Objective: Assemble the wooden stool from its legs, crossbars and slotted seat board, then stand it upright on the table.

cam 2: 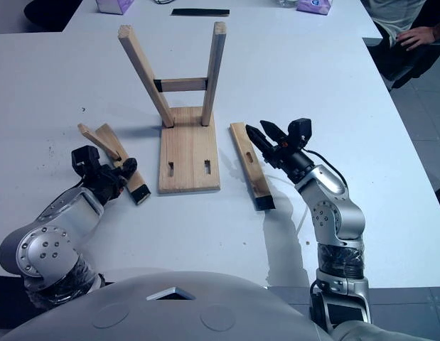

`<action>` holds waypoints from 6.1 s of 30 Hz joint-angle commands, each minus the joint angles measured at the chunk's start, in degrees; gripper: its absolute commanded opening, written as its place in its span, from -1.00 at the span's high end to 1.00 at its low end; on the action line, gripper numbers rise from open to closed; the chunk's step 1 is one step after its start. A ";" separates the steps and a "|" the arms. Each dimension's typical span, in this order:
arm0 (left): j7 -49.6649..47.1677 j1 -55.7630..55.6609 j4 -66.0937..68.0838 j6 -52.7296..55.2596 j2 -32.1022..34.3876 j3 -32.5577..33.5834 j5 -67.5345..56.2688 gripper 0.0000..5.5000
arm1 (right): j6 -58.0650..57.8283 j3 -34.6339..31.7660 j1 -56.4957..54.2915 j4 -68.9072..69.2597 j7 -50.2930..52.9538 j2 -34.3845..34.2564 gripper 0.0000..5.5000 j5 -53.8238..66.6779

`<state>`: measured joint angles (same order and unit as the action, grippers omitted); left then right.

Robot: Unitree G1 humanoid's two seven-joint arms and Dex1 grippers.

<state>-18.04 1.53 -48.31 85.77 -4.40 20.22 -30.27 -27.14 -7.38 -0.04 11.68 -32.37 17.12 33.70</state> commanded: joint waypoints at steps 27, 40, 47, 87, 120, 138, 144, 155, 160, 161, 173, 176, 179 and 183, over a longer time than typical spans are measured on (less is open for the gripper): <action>2.70 7.08 1.38 6.72 -4.16 -0.67 12.03 -0.04 | 4.72 6.73 -4.55 -6.47 -0.74 -7.87 0.05 -2.57; 16.90 -2.95 11.70 6.50 16.82 -2.86 6.02 0.26 | 4.06 0.73 2.88 7.14 10.17 -9.86 0.05 -0.74; 17.03 -8.67 12.39 -12.32 16.65 -3.87 10.68 0.26 | -1.52 -1.25 -7.56 6.37 14.70 -5.30 0.05 -1.67; 81.77 -19.32 27.63 -45.26 37.86 -10.15 -24.56 0.27 | -32.47 1.50 -57.88 -14.97 -34.99 17.26 -0.49 23.51; 77.44 -14.81 31.75 -45.86 37.96 -15.62 -17.64 -0.06 | -28.23 1.22 -47.80 -8.65 -31.64 16.69 0.27 19.33; 37.84 -7.33 33.31 -60.21 19.81 9.45 -20.40 -0.07 | -7.20 11.26 -36.86 -8.76 -42.28 22.17 0.27 0.68; 34.70 -7.20 33.88 -61.30 19.61 10.67 -21.07 -0.07 | -10.34 9.41 -35.30 -7.13 -44.38 23.99 0.27 3.74; 35.13 -6.42 35.59 -63.47 19.52 10.90 -20.70 -0.07 | -9.60 11.00 -34.14 -8.20 -46.29 24.01 0.27 2.39; 35.12 -5.46 34.97 -64.04 18.85 10.55 -20.69 -0.07 | -8.96 12.12 -34.05 -7.31 -48.07 24.88 0.27 1.72; 35.09 -5.29 34.96 -64.24 18.66 10.47 -20.74 -0.07 | -8.65 12.40 -33.89 -7.12 -48.27 25.04 0.27 1.47; 35.47 -4.56 34.53 -65.16 17.61 9.46 -21.12 -0.07 | -4.64 14.86 -41.68 -15.28 -50.84 23.89 0.27 -1.75; 35.67 -3.97 34.04 -65.81 16.54 8.75 -21.07 -0.07 | -3.15 17.27 -43.44 -17.72 -52.51 22.78 0.27 -4.02; 35.75 -3.33 33.59 -66.63 15.22 7.66 -20.62 -0.07 | -0.75 20.43 -41.44 -16.64 -52.82 22.12 0.27 -7.12; 35.40 -1.90 31.94 -67.32 13.18 5.59 -20.02 -0.07 | -0.15 24.16 -37.49 -13.88 -52.58 22.26 0.27 -9.56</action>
<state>17.61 -1.17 -15.20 19.10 9.85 27.12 -50.87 -27.14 12.97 -41.13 -2.93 -84.88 38.98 28.13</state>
